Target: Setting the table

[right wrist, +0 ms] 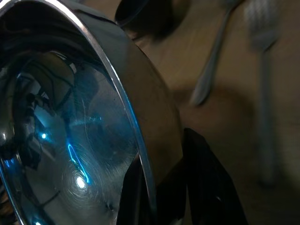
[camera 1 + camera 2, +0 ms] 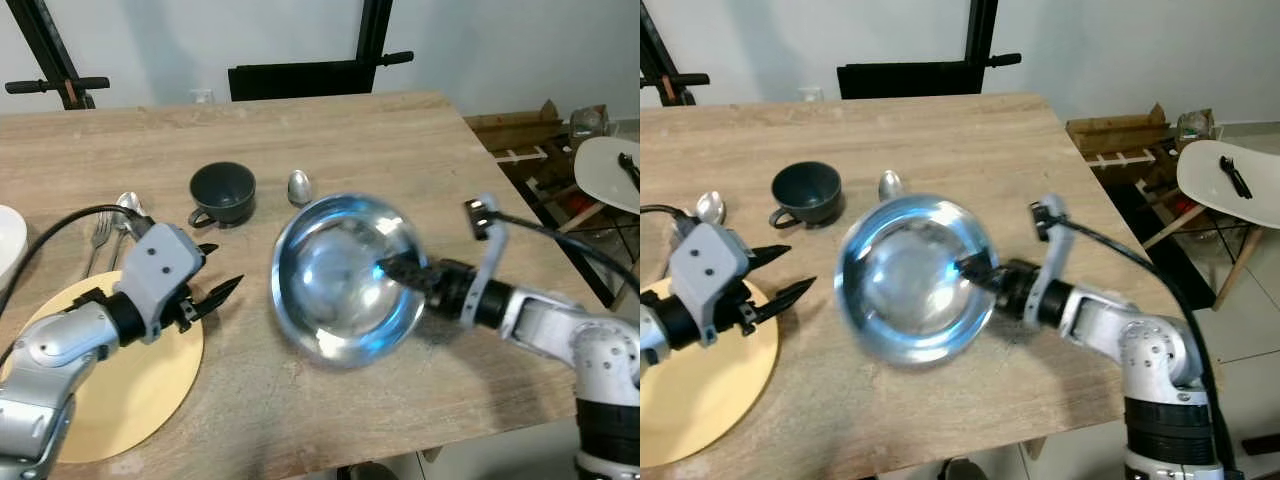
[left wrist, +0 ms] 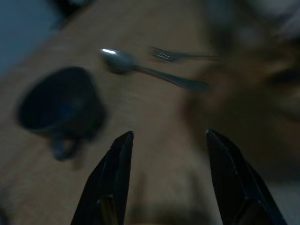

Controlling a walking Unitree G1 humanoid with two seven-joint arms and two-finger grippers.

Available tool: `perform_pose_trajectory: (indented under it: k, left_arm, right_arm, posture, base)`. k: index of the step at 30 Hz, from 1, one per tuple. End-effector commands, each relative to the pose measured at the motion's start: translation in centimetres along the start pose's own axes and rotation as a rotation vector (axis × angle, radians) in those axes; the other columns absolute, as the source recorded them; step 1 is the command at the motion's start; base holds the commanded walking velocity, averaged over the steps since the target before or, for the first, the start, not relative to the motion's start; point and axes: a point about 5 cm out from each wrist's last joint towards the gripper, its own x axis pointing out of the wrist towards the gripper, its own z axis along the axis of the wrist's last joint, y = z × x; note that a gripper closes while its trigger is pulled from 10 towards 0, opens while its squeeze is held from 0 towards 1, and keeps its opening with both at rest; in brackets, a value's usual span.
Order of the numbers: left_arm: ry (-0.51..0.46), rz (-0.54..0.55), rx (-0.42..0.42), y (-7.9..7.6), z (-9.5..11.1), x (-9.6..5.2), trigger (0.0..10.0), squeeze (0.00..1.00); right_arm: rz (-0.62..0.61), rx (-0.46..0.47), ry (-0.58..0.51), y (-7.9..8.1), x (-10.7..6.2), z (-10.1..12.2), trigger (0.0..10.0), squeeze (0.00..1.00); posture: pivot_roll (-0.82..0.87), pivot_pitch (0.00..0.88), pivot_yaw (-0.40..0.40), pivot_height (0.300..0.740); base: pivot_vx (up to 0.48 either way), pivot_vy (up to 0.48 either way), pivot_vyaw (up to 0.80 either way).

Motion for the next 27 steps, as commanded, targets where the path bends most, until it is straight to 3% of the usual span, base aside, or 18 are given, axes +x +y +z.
perform_pose_trajectory:
  k: [1, 2, 3, 5, 11, 17, 24, 27]
  left_arm:
    - [-0.008, -0.04, 0.006, 0.1, 0.7, -1.0, 10.0, 0.0]
    - [0.01, -0.104, 0.021, 0.0, 1.1, -2.2, 10.0, 0.0]
    - [0.01, -0.104, 0.021, 0.0, 1.1, -2.2, 10.0, 0.0]
    - [0.048, -0.216, 0.028, -0.5, 1.8, -4.3, 10.0, 0.0]
    - [0.064, -0.342, -0.004, -1.5, 2.8, -5.9, 10.0, 0.0]
    - [0.062, -0.361, 0.0, -1.8, 3.0, -5.8, 10.0, 0.0]
    - [0.057, -0.356, -0.016, -2.1, 3.1, -5.5, 10.0, 0.0]
    - [0.057, -0.359, -0.023, -2.2, 3.1, -5.5, 10.0, 0.0]
  right_arm:
    - [0.008, 0.034, 0.056, -0.1, 0.7, -1.2, 10.0, 0.0]
    - [0.036, 0.05, 0.086, 0.3, 1.4, -1.7, 10.0, 0.0]
    - [0.036, 0.05, 0.086, 0.3, 1.4, -1.7, 10.0, 0.0]
    - [0.065, 0.038, 0.144, 0.7, 2.0, -2.4, 10.0, 0.0]
    - [0.014, -0.018, 0.247, 0.0, 2.2, -3.3, 10.0, 0.0]
    - [-0.027, -0.06, 0.264, -0.7, 2.5, -2.7, 10.0, 0.0]
    - [-0.09, -0.12, 0.283, -2.2, -0.6, -0.8, 10.0, 0.0]
    - [-0.088, -0.122, 0.283, -2.1, -1.0, -0.8, 10.0, 0.0]
  posture:
    - [-0.01, 0.062, 0.019, 0.74]
    - [0.03, 0.057, 0.007, 0.74]
    - [0.03, 0.057, 0.007, 0.74]
    - [0.04, 0.055, -0.004, 0.74]
    - [0.06, 0.048, -0.017, 0.74]
    - [0.06, 0.046, -0.02, 0.74]
    - [0.03, 0.052, -0.024, 0.74]
    - [0.03, 0.052, -0.024, 0.74]
  base:
    - [0.0, 0.0, 0.0]
    - [0.0, 0.0, 0.0]
    - [0.0, 0.0, 0.0]
    - [0.0, 0.0, 0.0]
    - [0.0, 0.0, 0.0]
    - [0.0, 0.0, 0.0]
    - [0.0, 0.0, 0.0]
    - [0.0, 0.0, 0.0]
